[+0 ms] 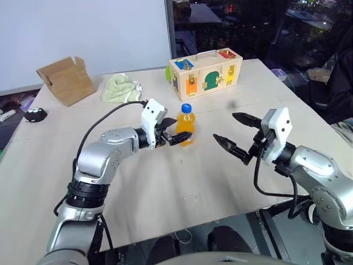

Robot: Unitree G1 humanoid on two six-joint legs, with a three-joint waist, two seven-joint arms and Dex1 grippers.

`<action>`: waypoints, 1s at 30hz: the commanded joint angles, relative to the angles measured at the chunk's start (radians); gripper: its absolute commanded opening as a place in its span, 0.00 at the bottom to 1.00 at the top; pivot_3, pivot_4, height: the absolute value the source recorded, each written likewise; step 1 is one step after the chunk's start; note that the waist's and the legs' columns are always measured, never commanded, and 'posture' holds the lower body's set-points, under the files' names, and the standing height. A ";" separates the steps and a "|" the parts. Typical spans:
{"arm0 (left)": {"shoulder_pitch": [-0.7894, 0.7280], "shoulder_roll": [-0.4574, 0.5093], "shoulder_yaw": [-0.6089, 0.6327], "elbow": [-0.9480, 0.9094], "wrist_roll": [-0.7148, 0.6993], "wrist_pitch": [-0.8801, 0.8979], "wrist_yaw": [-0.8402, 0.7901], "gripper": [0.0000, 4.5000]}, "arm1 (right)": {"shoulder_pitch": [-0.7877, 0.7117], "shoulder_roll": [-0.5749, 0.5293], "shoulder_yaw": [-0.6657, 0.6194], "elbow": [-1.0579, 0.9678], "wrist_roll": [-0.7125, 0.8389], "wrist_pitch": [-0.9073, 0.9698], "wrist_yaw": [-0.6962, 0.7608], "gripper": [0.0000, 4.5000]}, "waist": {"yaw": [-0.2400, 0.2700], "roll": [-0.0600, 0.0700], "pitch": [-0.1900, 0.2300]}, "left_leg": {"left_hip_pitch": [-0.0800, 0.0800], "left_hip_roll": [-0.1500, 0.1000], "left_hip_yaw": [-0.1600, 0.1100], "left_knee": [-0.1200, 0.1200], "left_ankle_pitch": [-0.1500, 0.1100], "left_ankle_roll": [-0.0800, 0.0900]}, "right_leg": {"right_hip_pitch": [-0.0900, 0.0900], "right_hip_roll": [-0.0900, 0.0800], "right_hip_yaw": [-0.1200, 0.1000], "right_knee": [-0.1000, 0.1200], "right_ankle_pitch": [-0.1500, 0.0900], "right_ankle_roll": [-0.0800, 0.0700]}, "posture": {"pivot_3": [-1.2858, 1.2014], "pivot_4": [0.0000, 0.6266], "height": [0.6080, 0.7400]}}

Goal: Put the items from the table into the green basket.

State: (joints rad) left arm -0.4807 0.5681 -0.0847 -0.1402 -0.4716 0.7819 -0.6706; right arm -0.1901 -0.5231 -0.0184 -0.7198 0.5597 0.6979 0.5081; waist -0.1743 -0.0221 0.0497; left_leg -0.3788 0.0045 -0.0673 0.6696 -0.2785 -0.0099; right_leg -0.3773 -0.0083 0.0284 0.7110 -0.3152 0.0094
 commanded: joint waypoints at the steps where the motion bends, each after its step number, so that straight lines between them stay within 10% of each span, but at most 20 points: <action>1: -0.023 -0.021 -0.021 0.041 0.075 -0.067 0.028 0.99 | 0.007 -0.025 -0.028 -0.056 0.011 -0.010 0.003 1.00 | -0.004 0.001 0.000 | 0.000 0.000 0.000 0.000 0.000 0.000 | 0.000 0.000 0.000 0.000 0.000 0.000 | 0.41 0.05 1.00; 23: -0.042 -0.161 -0.008 0.199 0.206 -0.235 0.070 0.99 | 0.098 -0.108 -0.075 -0.093 0.026 -0.044 0.042 1.00 | -0.014 0.003 0.002 | 0.000 0.000 0.000 0.000 0.000 0.000 | 0.000 0.005 0.001 -0.001 0.000 0.000 | 0.40 0.05 1.00; 27: -0.043 -0.174 0.001 0.217 0.213 -0.253 0.067 0.66 | 0.097 -0.123 -0.062 -0.082 0.021 -0.052 0.060 1.00 | -0.021 0.003 0.002 | 0.000 0.000 0.001 0.000 0.000 0.000 | 0.000 0.006 0.002 -0.001 0.000 0.000 | 0.40 0.05 1.00; 30: -0.027 -0.173 0.043 0.193 0.192 -0.244 0.078 0.65 | 0.062 -0.113 -0.035 -0.062 0.018 -0.053 0.060 1.00 | -0.027 0.003 0.002 | 0.000 0.000 0.001 0.000 0.000 0.000 | 0.001 0.006 0.002 -0.001 0.000 0.001 | 0.40 0.05 1.00</action>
State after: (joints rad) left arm -0.4985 0.3987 -0.0821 0.0894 -0.2626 0.5536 -0.6046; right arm -0.1006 -0.6396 -0.0494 -0.7670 0.5716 0.6687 0.5624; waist -0.2013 -0.0189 0.0519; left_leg -0.3788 0.0049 -0.0664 0.6697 -0.2785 -0.0098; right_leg -0.3768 -0.0025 0.0303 0.7103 -0.3155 0.0099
